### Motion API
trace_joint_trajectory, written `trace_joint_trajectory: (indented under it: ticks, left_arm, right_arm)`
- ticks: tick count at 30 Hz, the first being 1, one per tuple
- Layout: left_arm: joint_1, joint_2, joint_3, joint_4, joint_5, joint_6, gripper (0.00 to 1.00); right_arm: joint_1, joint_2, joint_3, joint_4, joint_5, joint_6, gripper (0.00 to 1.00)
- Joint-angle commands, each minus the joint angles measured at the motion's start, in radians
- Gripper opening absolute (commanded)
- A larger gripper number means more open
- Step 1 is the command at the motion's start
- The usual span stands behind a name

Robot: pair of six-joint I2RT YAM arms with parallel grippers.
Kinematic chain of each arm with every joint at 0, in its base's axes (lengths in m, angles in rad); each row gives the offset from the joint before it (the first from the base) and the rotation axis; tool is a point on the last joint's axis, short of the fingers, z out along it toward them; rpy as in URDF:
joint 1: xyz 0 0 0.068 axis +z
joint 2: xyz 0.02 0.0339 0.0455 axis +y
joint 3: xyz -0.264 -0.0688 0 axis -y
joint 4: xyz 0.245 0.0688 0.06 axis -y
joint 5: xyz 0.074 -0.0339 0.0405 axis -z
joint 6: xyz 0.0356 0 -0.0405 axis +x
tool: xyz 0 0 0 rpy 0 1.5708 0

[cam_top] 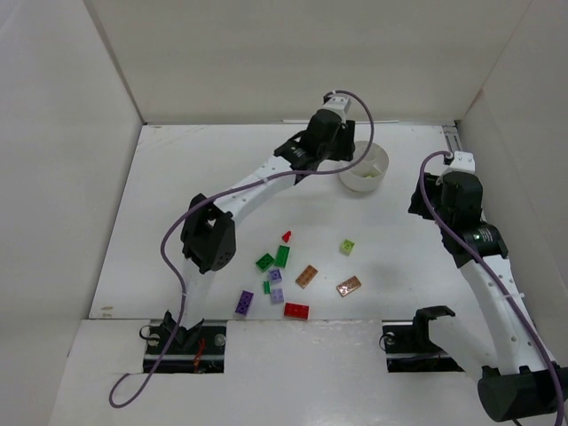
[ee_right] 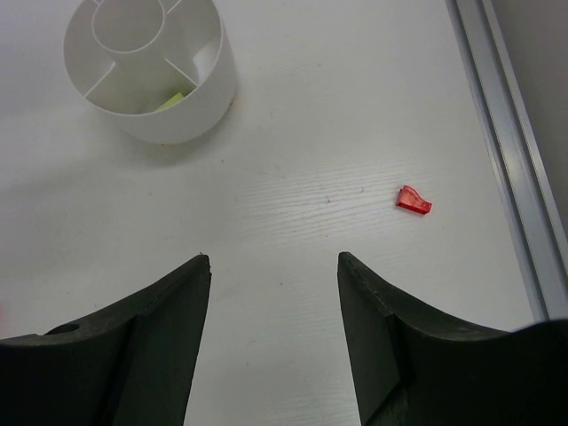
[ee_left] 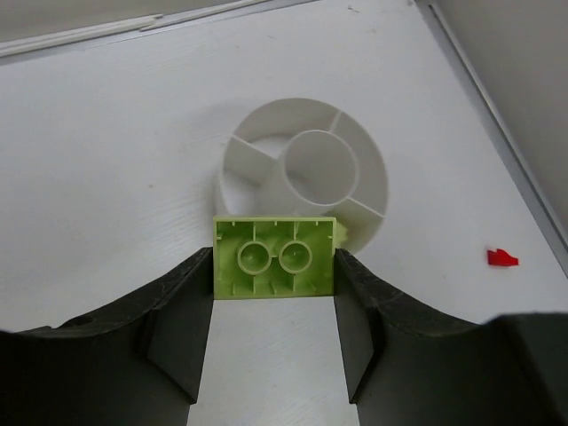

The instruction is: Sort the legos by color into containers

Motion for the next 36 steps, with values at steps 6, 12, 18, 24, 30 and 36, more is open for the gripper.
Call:
trace_joint_trajectory:
  ticks: [6, 12, 18, 24, 30, 36]
  left_arm:
    - [-0.093, 0.097, 0.164, -0.021, -0.062, -0.042, 0.34]
    - [-0.121, 0.185, 0.238, -0.021, -0.142, -0.121, 0.36]
    - [-0.121, 0.245, 0.250, 0.015, -0.200, -0.177, 0.37]
    - [-0.130, 0.278, 0.250, 0.071, -0.200, -0.207, 0.40]
    - [-0.139, 0.279, 0.250, 0.095, -0.203, -0.207, 0.41]
    - [-0.159, 0.288, 0.250, 0.104, -0.235, -0.197, 0.64]
  right_arm:
    - [-0.009, -0.013, 0.007, -0.013, 0.035, 0.005, 0.66]
    - [-0.018, -0.013, 0.007, -0.013, 0.044, 0.005, 0.66]
    - [-0.018, -0.022, 0.007, -0.013, 0.044, 0.005, 0.66]
    - [-0.018, -0.022, 0.007, -0.013, 0.044, 0.005, 0.67]
    - [-0.018, -0.022, 0.007, -0.013, 0.044, 0.005, 0.67]
    - [-0.018, -0.013, 0.007, -0.013, 0.044, 0.005, 0.67]
